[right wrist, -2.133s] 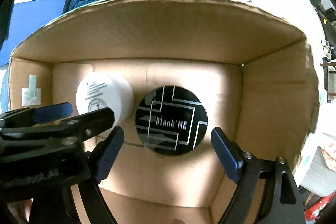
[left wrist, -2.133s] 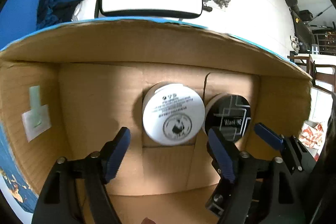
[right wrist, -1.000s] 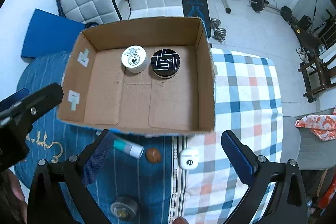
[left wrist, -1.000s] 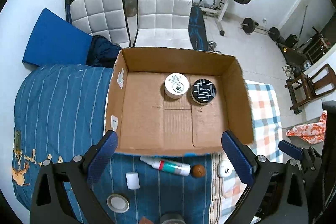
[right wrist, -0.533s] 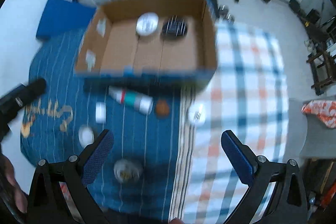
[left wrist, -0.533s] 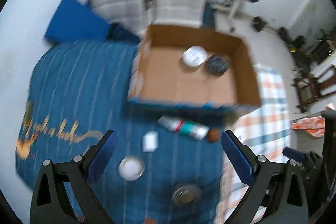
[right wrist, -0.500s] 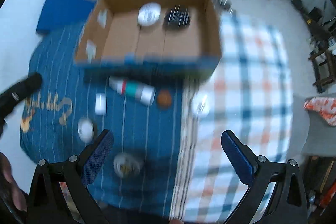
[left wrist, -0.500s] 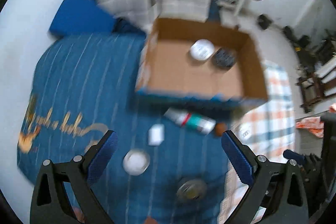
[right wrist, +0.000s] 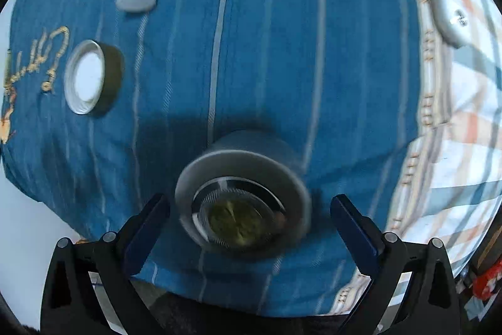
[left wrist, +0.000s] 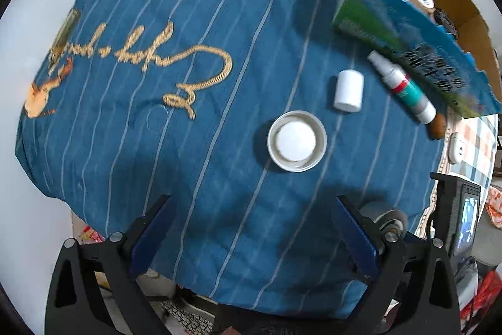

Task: Organize rigid objects
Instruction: 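Grasp the white lid with the left tool while the right tool grasps the silver tin, then carry the lid and silver tin into the box and open both tools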

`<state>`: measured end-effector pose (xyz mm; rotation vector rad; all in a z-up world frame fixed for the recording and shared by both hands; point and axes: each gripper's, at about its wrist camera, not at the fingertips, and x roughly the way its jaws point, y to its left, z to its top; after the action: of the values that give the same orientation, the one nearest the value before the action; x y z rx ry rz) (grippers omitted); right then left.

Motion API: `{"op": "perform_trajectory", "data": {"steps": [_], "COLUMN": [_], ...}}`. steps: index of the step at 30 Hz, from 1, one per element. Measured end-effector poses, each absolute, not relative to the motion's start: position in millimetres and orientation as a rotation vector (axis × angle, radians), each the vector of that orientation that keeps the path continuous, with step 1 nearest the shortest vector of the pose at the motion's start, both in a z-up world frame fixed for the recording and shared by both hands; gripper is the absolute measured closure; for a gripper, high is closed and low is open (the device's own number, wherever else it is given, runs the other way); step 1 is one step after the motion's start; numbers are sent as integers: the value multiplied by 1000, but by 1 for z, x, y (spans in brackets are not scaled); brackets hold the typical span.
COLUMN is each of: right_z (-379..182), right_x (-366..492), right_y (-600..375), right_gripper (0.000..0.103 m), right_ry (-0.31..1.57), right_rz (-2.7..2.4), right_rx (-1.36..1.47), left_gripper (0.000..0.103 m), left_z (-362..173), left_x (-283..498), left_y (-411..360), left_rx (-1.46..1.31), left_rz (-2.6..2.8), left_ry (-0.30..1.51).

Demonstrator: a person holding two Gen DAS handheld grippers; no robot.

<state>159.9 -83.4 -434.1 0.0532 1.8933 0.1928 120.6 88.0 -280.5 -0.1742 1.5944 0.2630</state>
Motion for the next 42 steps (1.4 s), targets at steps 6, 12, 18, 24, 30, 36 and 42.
{"op": "perform_trajectory", "data": {"steps": [6, 12, 18, 24, 30, 36, 42], "right_z": [-439, -437, -440, -437, -445, -444, -442], "right_x": [158, 184, 199, 202, 198, 204, 202], "right_y": [-83, -127, -154, -162, -153, -137, -133], "right_gripper": [28, 30, 28, 15, 29, 29, 30], "right_ry": [1882, 1884, 1927, 1930, 1906, 1890, 1894], "right_rz": [190, 107, 110, 115, 35, 29, 40], "right_rx": [-68, -48, 1, 73, 54, -17, -37], "left_gripper": [2, 2, 27, 40, 40, 40, 40], "left_z": [-316, -359, -394, -399, -398, -404, -395], "left_x": [131, 165, 188, 178, 154, 151, 152], "left_y": [90, 85, 78, 58, 18, -9, -7], "left_rx": [-243, -301, -219, -125, -99, -58, -57], "left_rz": [199, 134, 130, 121, 65, 70, 63], "left_ry": [1679, 1752, 1792, 1786, 1788, 1765, 1757]}}
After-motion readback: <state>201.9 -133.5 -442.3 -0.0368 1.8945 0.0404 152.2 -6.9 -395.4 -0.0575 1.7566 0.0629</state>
